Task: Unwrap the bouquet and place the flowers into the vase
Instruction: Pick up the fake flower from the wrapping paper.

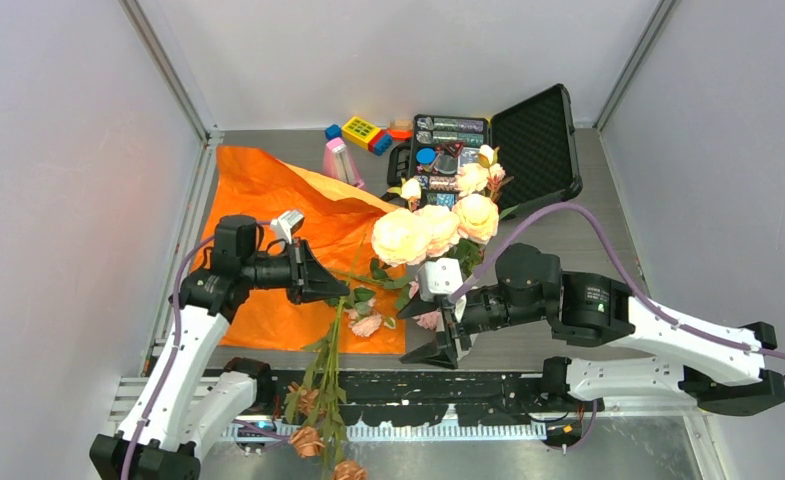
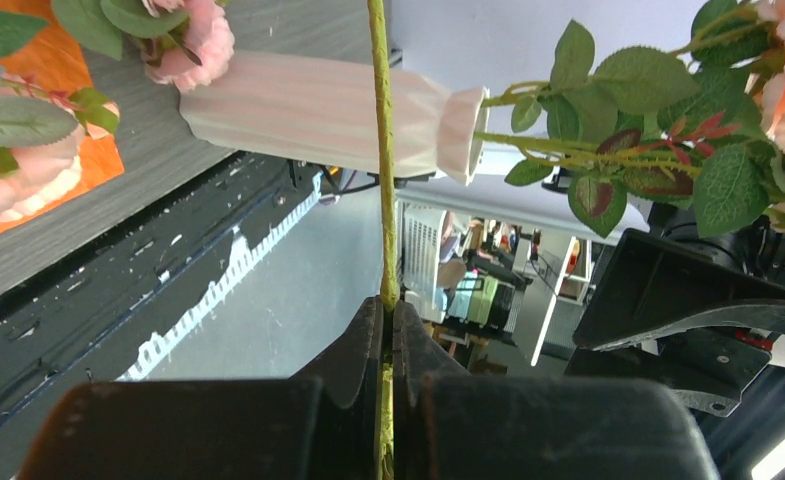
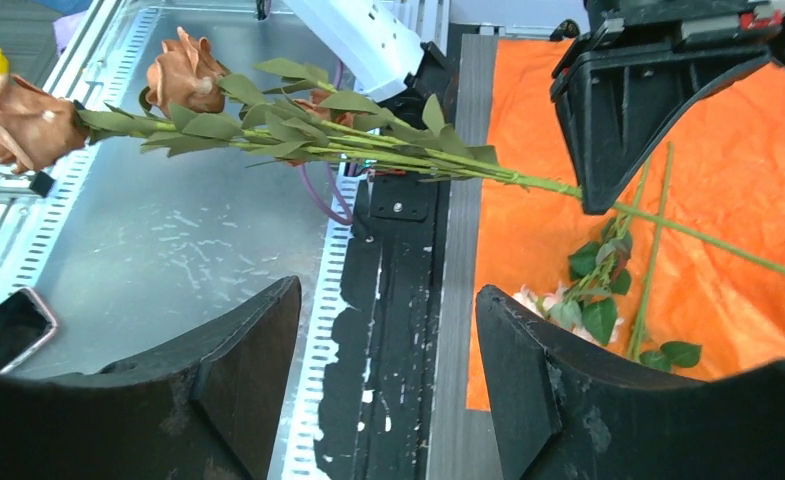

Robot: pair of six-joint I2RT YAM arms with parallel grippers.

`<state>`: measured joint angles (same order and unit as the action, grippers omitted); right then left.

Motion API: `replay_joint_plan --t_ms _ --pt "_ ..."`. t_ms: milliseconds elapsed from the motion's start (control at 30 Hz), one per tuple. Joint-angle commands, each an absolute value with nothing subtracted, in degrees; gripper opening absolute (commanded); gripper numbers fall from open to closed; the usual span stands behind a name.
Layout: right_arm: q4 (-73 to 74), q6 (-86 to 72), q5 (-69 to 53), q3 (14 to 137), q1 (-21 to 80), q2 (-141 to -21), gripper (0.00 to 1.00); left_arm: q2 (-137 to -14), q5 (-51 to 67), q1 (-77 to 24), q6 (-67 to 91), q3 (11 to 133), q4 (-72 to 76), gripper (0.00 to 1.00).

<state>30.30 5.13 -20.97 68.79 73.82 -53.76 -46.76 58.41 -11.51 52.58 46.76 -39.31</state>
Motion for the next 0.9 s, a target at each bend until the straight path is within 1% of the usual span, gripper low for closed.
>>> replay_joint_plan --t_ms 0,100,300,400,533,867 --pt "23.0 10.2 -16.6 68.2 76.3 -54.1 0.70 -45.8 62.7 -12.6 53.0 46.3 -38.8 0.00" --pt "21.1 13.2 -14.0 67.1 78.2 -55.0 0.71 -45.9 63.3 -13.3 54.0 45.4 -37.7 0.00" --pt "16.9 18.5 -5.0 65.2 83.2 -58.0 0.72 -46.4 63.6 -14.7 55.4 45.0 -36.9 0.00" --pt "11.5 20.5 -4.1 63.0 85.1 -60.3 0.74 -46.5 63.8 -15.1 56.3 44.7 -35.7 0.00" --pt "8.3 22.1 -3.2 62.4 86.0 -64.2 0.75 -46.7 64.2 -15.8 56.7 44.5 -35.2 0.00" --pt "7.9 26.5 0.8 64.5 86.8 -71.7 0.75 -46.4 63.6 -15.8 57.4 43.4 -34.3 0.00"
